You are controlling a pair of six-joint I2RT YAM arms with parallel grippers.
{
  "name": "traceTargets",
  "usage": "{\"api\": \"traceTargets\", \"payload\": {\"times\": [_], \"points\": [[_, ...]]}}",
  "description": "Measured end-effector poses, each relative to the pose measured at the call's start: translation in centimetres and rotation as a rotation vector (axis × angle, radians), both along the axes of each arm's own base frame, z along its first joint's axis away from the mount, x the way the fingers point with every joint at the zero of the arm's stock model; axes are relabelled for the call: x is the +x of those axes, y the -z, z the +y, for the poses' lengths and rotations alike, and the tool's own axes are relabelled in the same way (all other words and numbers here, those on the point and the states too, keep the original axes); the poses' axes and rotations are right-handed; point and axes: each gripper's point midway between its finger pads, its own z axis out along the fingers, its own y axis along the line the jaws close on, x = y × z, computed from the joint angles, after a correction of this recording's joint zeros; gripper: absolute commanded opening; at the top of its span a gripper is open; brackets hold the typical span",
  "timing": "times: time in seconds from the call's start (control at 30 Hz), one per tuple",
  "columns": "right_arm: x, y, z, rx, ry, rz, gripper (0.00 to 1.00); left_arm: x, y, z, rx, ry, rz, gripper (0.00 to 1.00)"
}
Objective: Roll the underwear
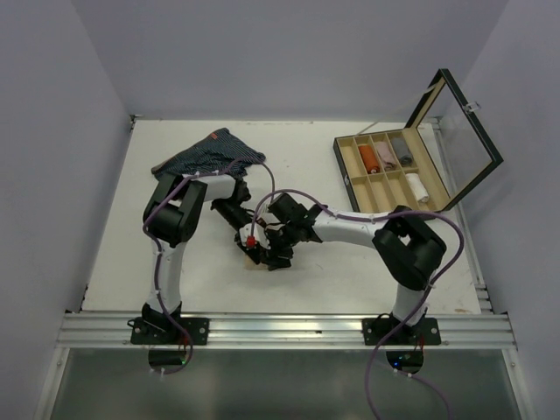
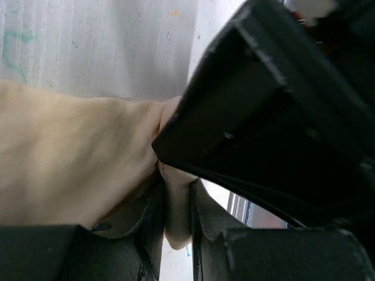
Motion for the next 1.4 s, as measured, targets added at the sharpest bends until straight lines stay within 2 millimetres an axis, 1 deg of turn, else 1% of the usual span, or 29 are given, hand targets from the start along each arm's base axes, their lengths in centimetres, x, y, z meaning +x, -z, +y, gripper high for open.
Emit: {"api": "traceTargets", "payload": {"times": [0.03, 0.1, 0.13, 0.2, 0.33, 0.4, 0.47, 0.5, 0.57, 0.63, 0.67, 0.73, 0.77, 0.8, 0.83, 0.87, 0.93, 1.0, 1.03, 1.1, 1.17, 1.23, 1.3, 1.4], "points": [[0.0, 0.5, -0.1, -0.007, -0.004, 0.0, 0.45, 0.0, 0.0, 0.0, 0.0, 0.0, 0.0, 0.24], [0.0, 1.2, -0.1, -0.014, -0.014, -0.003, 0.28, 0.0, 0.0, 0.0, 0.001, 0.0, 0.001, 0.25], [0.0, 1.3, -0.1, -0.013, -0.016, -0.003, 0.13, 0.0, 0.0, 0.0, 0.001, -0.001, 0.003, 0.26], [-0.1, 1.3, 0.0, -0.005, -0.023, -0.001, 0.0, 0.0, 0.0, 0.0, 0.003, -0.003, 0.006, 0.3], [-0.2, 1.2, 0.1, 0.0, -0.028, 0.027, 0.0, 0.1, 0.0, 0.3, 0.002, -0.019, -0.004, 0.36], [-0.4, 1.1, 0.4, 0.005, -0.034, 0.06, 0.0, 0.1, -0.2, 0.6, -0.003, -0.03, -0.027, 0.41], [-0.4, 1.1, 0.7, 0.002, -0.033, 0.102, 0.0, 0.5, -0.7, 1.3, -0.012, -0.049, -0.086, 0.44], [-0.3, 1.1, 0.9, -0.001, -0.029, 0.126, 0.0, 1.1, -0.9, 1.9, -0.011, -0.065, -0.131, 0.46], [-0.2, 1.0, 1.2, -0.004, -0.015, 0.185, 0.0, 3.3, -1.9, 3.6, -0.012, -0.119, -0.251, 0.47], [-0.5, 1.2, 1.1, -0.024, 0.005, 0.281, 0.0, 6.7, -3.5, 6.0, -0.01, -0.207, -0.408, 0.49], [-0.7, 1.2, 1.2, -0.033, 0.016, 0.335, 0.0, 8.4, -4.7, 7.4, -0.008, -0.257, -0.493, 0.49], [-0.7, 1.4, 1.3, -0.043, 0.039, 0.428, 0.0, 10.9, -7.3, 10.2, 0.004, -0.344, -0.639, 0.5], [-0.8, 1.4, 1.4, -0.047, 0.054, 0.486, 0.0, 11.9, -8.9, 11.6, 0.011, -0.378, -0.72, 0.51], [-0.7, 1.5, 1.4, -0.051, 0.071, 0.542, 0.0, 12.3, -10.2, 12.8, 0.022, -0.4, -0.797, 0.52], [-0.7, 1.6, 1.5, -0.053, 0.088, 0.605, 0.0, 12.3, -11.5, 13.5, 0.026, -0.406, -0.873, 0.53], [-0.5, 1.7, 1.5, -0.057, 0.109, 0.667, 0.0, 11.7, -12.7, 13.7, 0.026, -0.398, -0.936, 0.54], [-0.2, 1.8, 1.5, -0.064, 0.143, 0.779, 0.0, 9.8, -14.2, 13.2, 0.008, -0.352, -1.047, 0.56], [0.2, 2.0, 1.5, -0.084, 0.18, 0.897, 0.0, 7.4, -14.3, 12.3, -0.006, -0.291, -1.107, 0.58], [0.3, 2.0, 1.6, -0.09, 0.193, 0.939, 0.0, 5.9, -13.7, 11.4, -0.014, -0.239, -1.137, 0.59], [0.5, 2.1, 1.7, -0.112, 0.224, 1.031, 0.0, 3.1, -11.9, 9.6, -0.035, -0.146, -1.138, 0.61], [0.5, 2.2, 1.8, -0.129, 0.249, 1.095, 0.0, 0.3, -9.5, 7.7, -0.052, -0.035, -1.127, 0.61], [0.5, 2.2, 1.8, -0.142, 0.268, 1.13, 0.0, -1.8, -7.5, 6.4, -0.052, 0.062, -1.113, 0.62], [0.5, 2.2, 1.8, -0.154, 0.284, 1.154, 0.0, -2.9, -6.4, 5.2, -0.057, 0.131, -1.117, 0.64], [0.6, 2.2, 1.9, -0.174, 0.306, 1.18, 0.0, -2.8, -5.6, 3.9, -0.044, 0.18, -1.149, 0.65]]}}
